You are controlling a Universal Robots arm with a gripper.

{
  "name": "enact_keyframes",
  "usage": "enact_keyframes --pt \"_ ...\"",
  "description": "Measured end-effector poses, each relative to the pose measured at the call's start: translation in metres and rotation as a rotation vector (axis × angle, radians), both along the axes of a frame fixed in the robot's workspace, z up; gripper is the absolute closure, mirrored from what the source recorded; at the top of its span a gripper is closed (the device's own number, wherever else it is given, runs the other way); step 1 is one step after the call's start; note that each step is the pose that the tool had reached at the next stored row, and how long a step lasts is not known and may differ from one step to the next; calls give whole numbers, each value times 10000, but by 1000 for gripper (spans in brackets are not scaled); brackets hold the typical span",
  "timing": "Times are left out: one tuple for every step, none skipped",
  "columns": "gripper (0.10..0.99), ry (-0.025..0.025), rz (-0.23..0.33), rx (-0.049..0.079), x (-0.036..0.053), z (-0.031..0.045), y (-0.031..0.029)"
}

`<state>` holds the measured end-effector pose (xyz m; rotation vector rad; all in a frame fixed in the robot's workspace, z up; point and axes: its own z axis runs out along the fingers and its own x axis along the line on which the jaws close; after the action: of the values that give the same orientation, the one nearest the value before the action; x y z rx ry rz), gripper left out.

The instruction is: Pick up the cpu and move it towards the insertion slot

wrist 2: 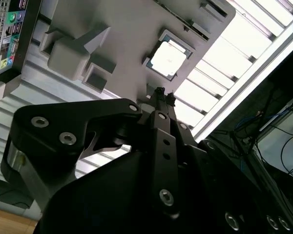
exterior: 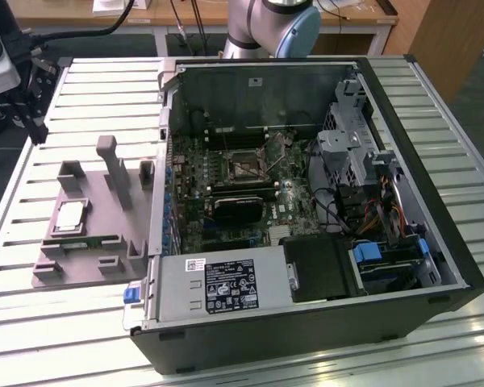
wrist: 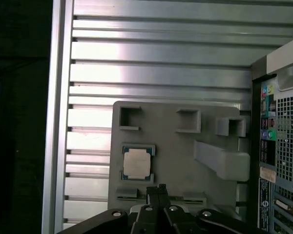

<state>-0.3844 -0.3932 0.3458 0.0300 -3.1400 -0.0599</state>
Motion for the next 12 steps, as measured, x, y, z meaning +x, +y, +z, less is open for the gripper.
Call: enact_keyframes --pt "984 0 0 0 -3 -18 0" --pt "984 0 0 0 -7 -36 0" --pt "984 1 0 0 -12 -54 0" --pt "984 1 0 0 -18 -73 0" --pt "984 0 0 0 -23 -91 0" --pt "984 1 0 0 -28 -109 0" --pt "984 0 0 0 -33 -128 0" --pt "984 0 0 0 -37 -146 0" --pt "984 -1 1 0 -41 -164 0" --pt "984 0 0 0 -45 -182 0" --pt "984 -1 0 0 -49 -201 0" --pt "984 -1 0 0 -54 -219 0"
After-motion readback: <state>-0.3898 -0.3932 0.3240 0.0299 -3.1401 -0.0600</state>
